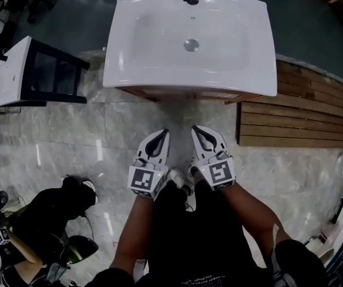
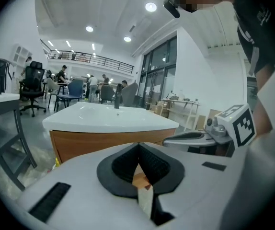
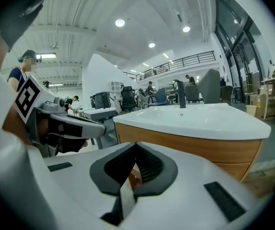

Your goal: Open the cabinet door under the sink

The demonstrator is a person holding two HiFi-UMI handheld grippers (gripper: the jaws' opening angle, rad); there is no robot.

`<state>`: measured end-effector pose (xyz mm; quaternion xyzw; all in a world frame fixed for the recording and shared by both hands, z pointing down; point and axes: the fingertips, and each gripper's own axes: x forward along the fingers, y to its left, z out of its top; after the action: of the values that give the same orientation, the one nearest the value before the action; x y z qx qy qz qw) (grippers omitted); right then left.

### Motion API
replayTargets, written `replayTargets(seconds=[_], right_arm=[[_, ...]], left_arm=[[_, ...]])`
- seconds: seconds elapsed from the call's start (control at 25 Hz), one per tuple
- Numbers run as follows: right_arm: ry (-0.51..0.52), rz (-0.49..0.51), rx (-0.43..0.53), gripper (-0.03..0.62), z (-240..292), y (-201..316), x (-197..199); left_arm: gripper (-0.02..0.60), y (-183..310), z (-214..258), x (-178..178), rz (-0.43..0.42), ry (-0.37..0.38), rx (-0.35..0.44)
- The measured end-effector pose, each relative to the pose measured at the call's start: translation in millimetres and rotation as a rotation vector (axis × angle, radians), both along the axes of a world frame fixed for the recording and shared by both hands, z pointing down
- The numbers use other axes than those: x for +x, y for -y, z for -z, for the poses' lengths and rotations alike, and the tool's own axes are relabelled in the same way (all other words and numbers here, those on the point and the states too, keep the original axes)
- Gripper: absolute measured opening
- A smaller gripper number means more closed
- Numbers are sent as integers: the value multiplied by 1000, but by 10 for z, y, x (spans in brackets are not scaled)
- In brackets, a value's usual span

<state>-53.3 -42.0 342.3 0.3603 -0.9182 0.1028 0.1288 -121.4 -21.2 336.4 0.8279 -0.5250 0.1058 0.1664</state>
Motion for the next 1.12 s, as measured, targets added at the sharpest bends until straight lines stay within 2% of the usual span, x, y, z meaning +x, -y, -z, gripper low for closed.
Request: replayTargets(seconds=[0.2,0.36,0.52,0.68,0.8,1.12], right_arm=[[-54,-33,-41,23,-525,143,37],[-27,-78,-29,22,-1044,309,30],[-21,-128,-61,22,-1496,433,15],[-37,-169,-29,23,-1883,553,32],[-56,-197,-46,23,-2113,646,41],[-133,-271,-93,34,-2606,901,68]], left_arm=[[18,251,-364,-55,25,-41,-37],[18,508,-825,-93,28,-98,-6],[18,648,-1315,-142,27,-107,-17],[18,714,-1731,-155,-6,-73,-48],[18,802,-1884,-116,-8,-104,-27],[18,990,-2222,-144,-31,-97,-35]])
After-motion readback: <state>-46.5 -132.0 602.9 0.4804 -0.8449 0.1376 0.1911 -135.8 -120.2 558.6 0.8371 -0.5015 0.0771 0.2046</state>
